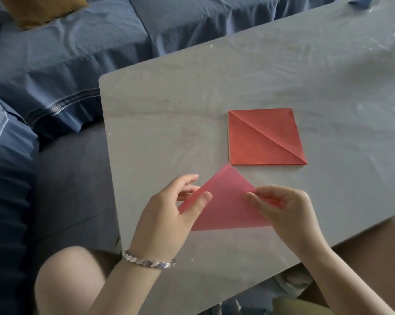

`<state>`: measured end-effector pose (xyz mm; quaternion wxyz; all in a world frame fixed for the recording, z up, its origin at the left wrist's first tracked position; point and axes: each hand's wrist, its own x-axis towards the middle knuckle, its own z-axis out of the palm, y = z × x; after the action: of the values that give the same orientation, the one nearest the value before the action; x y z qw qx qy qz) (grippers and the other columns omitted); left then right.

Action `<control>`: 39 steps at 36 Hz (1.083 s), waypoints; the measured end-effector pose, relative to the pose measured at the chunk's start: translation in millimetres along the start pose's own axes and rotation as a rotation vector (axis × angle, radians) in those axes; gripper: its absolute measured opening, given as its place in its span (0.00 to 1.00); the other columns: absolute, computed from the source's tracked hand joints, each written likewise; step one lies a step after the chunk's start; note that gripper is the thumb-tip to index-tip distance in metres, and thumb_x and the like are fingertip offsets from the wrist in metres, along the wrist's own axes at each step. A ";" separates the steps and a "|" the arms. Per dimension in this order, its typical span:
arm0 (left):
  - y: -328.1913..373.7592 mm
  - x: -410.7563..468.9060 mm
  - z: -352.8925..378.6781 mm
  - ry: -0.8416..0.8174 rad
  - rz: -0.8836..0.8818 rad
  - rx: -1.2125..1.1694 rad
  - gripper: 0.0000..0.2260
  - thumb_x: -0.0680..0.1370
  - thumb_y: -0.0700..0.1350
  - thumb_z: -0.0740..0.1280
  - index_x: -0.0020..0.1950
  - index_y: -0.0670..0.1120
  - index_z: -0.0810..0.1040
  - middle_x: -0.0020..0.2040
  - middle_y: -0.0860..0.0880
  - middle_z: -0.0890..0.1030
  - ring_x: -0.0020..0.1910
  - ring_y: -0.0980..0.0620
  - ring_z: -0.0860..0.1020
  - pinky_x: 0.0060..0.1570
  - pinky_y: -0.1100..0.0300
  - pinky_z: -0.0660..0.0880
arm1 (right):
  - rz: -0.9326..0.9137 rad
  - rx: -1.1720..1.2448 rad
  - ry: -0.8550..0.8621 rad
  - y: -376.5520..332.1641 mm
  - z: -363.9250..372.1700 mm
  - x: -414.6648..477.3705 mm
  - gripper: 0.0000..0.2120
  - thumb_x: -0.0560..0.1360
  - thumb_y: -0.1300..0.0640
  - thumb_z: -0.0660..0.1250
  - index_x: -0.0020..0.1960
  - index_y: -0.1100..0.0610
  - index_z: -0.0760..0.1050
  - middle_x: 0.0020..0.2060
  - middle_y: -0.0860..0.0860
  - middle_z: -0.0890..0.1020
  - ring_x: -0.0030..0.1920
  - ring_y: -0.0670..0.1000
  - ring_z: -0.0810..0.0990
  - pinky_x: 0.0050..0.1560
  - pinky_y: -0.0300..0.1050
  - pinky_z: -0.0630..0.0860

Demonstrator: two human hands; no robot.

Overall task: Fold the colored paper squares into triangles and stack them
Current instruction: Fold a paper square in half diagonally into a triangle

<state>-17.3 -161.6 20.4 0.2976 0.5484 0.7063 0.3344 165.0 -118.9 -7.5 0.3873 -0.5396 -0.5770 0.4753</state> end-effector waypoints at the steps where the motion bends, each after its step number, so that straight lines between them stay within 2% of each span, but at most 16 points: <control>1: 3.6 -0.3 2.4 0.025 0.027 0.004 0.13 0.69 0.58 0.66 0.52 0.62 0.73 0.43 0.65 0.79 0.46 0.69 0.76 0.44 0.79 0.67 | -0.007 0.007 0.005 -0.8 0.8 -1.4 0.10 0.67 0.62 0.74 0.33 0.48 0.80 0.30 0.41 0.82 0.30 0.39 0.77 0.34 0.29 0.72; 3: 8.4 -1.2 8.6 0.091 0.068 0.004 0.11 0.69 0.50 0.72 0.50 0.60 0.77 0.41 0.63 0.79 0.45 0.68 0.76 0.42 0.80 0.66 | -0.021 0.018 0.015 -2.6 2.0 -3.8 0.11 0.67 0.63 0.74 0.33 0.48 0.80 0.29 0.41 0.81 0.30 0.39 0.77 0.34 0.29 0.71; 5: 10.6 -1.8 14.7 0.141 0.079 -0.029 0.10 0.70 0.42 0.73 0.48 0.55 0.81 0.37 0.61 0.79 0.42 0.68 0.76 0.39 0.80 0.67 | -0.036 0.036 0.018 -4.0 2.6 -5.7 0.10 0.66 0.65 0.74 0.34 0.50 0.80 0.30 0.41 0.82 0.32 0.39 0.78 0.35 0.28 0.72; 7: 11.2 -2.6 18.0 0.160 0.078 -0.103 0.13 0.69 0.39 0.73 0.45 0.57 0.81 0.37 0.61 0.80 0.39 0.68 0.77 0.39 0.79 0.68 | -0.037 0.076 0.021 -5.6 2.0 -7.2 0.10 0.67 0.65 0.73 0.39 0.51 0.80 0.33 0.44 0.83 0.33 0.42 0.80 0.36 0.31 0.74; 10: 10.6 -3.6 19.5 0.174 0.102 -0.146 0.16 0.69 0.39 0.73 0.44 0.60 0.79 0.38 0.61 0.80 0.38 0.67 0.78 0.40 0.78 0.69 | -0.011 0.125 0.014 -8.1 -0.5 -8.5 0.13 0.68 0.61 0.73 0.48 0.47 0.77 0.37 0.46 0.83 0.32 0.45 0.79 0.34 0.34 0.75; 12: 9.6 -3.7 19.3 0.173 0.114 -0.140 0.15 0.69 0.39 0.73 0.45 0.60 0.79 0.37 0.61 0.80 0.38 0.66 0.78 0.40 0.78 0.69 | -0.019 0.130 0.015 -10.7 -1.9 -8.3 0.14 0.68 0.59 0.71 0.50 0.44 0.76 0.38 0.46 0.83 0.33 0.50 0.79 0.35 0.36 0.76; 14: 8.7 -3.2 19.2 0.170 0.125 -0.133 0.15 0.69 0.39 0.72 0.47 0.59 0.80 0.37 0.61 0.81 0.38 0.65 0.79 0.40 0.77 0.70 | -0.046 0.120 0.014 -13.3 -2.3 -7.6 0.14 0.70 0.61 0.70 0.49 0.44 0.77 0.38 0.45 0.83 0.35 0.52 0.79 0.37 0.37 0.76; 19: 7.2 -4.0 18.7 0.190 0.213 -0.094 0.13 0.69 0.45 0.70 0.53 0.53 0.79 0.37 0.59 0.81 0.37 0.58 0.79 0.36 0.71 0.73 | -0.074 0.088 -0.005 -15.7 -0.7 -6.8 0.15 0.71 0.65 0.69 0.43 0.44 0.81 0.36 0.43 0.83 0.34 0.46 0.79 0.38 0.34 0.76; 23: 8.6 -5.3 18.5 0.214 0.271 -0.058 0.15 0.69 0.45 0.70 0.55 0.52 0.78 0.34 0.55 0.81 0.36 0.55 0.78 0.35 0.68 0.73 | -0.030 0.152 -0.013 -16.2 0.0 -7.7 0.13 0.71 0.65 0.69 0.42 0.46 0.81 0.34 0.41 0.83 0.32 0.40 0.79 0.35 0.30 0.74; 28: 9.5 -7.2 18.2 0.196 0.313 -0.007 0.14 0.70 0.45 0.69 0.55 0.52 0.78 0.38 0.53 0.79 0.33 0.53 0.76 0.35 0.64 0.72 | 0.002 0.209 -0.006 -16.2 -1.1 -10.4 0.13 0.70 0.66 0.69 0.42 0.47 0.81 0.32 0.41 0.83 0.31 0.37 0.78 0.34 0.27 0.72; 34: 13.1 -7.8 17.4 0.171 0.257 -0.049 0.13 0.69 0.46 0.70 0.54 0.54 0.79 0.36 0.55 0.81 0.36 0.56 0.78 0.36 0.67 0.74 | 0.006 0.233 -0.006 -17.5 -2.7 -12.7 0.13 0.70 0.66 0.69 0.42 0.48 0.81 0.32 0.40 0.83 0.32 0.36 0.79 0.34 0.27 0.72; 37: 15.7 -9.0 16.1 0.138 0.194 -0.098 0.09 0.69 0.45 0.73 0.47 0.57 0.82 0.35 0.64 0.81 0.37 0.61 0.79 0.37 0.74 0.72 | 0.000 0.230 -0.005 -18.2 -3.1 -12.9 0.13 0.70 0.67 0.69 0.41 0.48 0.81 0.32 0.40 0.83 0.33 0.36 0.80 0.35 0.27 0.72; 39: 17.1 -9.6 15.4 0.126 0.153 -0.121 0.12 0.69 0.41 0.73 0.44 0.60 0.81 0.36 0.67 0.80 0.37 0.64 0.79 0.38 0.76 0.71 | -0.006 0.220 -0.003 -18.2 -2.9 -12.9 0.13 0.70 0.67 0.69 0.41 0.48 0.81 0.32 0.40 0.83 0.33 0.36 0.80 0.35 0.27 0.73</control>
<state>6.8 -165.7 25.4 0.2589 0.5595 0.6584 0.4318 164.7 -130.7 11.6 0.4447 -0.4916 -0.5234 0.5354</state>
